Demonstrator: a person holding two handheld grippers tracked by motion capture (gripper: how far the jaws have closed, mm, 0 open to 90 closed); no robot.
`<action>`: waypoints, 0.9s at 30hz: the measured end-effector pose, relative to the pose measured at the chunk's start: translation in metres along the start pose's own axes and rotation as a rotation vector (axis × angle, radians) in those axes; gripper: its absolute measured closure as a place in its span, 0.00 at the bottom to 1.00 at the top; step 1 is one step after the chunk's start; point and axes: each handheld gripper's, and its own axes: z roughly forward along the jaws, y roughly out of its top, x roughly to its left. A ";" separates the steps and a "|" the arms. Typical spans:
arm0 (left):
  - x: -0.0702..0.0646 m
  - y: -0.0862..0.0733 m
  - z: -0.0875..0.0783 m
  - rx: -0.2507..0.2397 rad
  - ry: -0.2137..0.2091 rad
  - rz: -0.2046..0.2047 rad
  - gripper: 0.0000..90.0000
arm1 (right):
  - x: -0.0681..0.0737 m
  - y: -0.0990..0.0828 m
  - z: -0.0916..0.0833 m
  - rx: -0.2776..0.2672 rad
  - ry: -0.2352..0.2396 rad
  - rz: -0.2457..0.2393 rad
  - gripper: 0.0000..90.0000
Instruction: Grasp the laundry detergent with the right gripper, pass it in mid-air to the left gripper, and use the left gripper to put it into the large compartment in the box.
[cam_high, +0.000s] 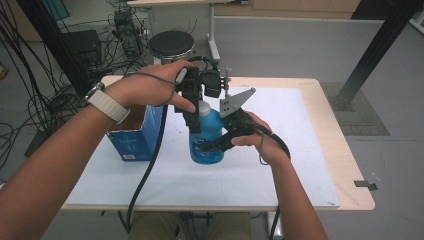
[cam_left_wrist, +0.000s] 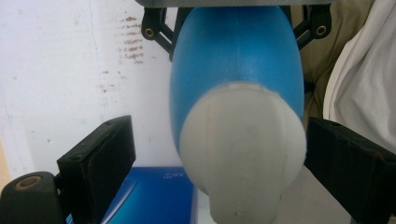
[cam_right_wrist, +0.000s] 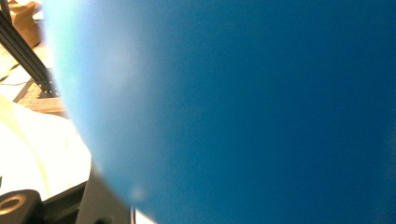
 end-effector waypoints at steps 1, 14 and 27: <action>0.000 0.000 0.000 -0.001 0.000 0.000 0.11 | 0.000 0.000 0.000 -0.001 0.000 -0.002 0.48; 0.000 0.000 0.001 -0.007 -0.005 0.001 0.11 | 0.000 0.000 0.001 0.008 0.002 0.003 0.48; -0.001 0.005 0.006 -0.001 -0.010 0.022 0.12 | 0.002 0.004 0.002 0.007 0.005 0.010 0.48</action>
